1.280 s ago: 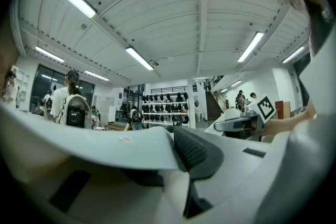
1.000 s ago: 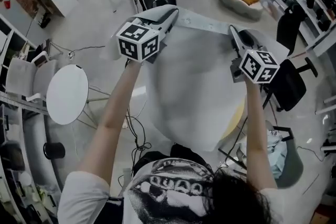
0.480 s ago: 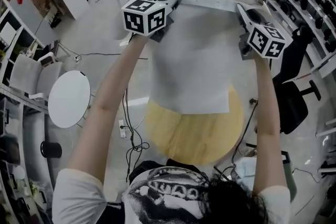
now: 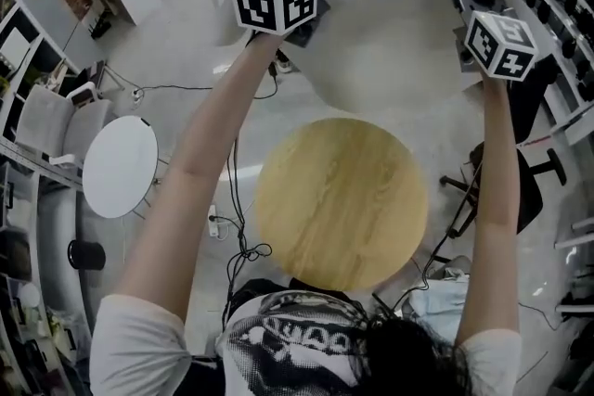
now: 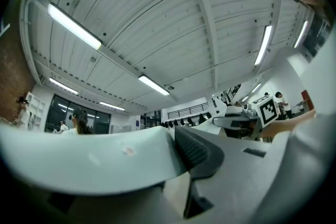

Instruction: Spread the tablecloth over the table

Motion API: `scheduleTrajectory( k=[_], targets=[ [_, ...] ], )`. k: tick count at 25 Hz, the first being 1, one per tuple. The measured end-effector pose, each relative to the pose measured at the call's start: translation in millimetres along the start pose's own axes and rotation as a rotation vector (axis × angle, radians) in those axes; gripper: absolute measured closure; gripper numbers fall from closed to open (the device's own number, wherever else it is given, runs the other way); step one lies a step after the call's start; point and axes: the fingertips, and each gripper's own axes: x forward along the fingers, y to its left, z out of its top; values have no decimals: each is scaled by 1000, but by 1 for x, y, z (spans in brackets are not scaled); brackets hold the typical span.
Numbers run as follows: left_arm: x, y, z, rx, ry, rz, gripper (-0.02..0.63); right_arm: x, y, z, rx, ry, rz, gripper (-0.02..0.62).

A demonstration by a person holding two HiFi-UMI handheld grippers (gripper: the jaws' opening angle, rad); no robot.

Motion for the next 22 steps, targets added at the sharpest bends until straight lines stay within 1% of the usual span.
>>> scheduleTrajectory(
  k=[3,9,15,22],
  targets=[
    [-6,-9,-16,-40,19,-11,531,-15,4,-12,24,9,4,548],
    [-31,-37,-72,-133,109,-33,530,-52,23,-65,115,78,12,548],
    [-87,-61,-124,-205,216,-41,529,-95,74,-106,156,159,34,548],
    [-168,-91,-148,-300,277,-64,529,-161,139,-117,302,190,11,548]
  ],
)
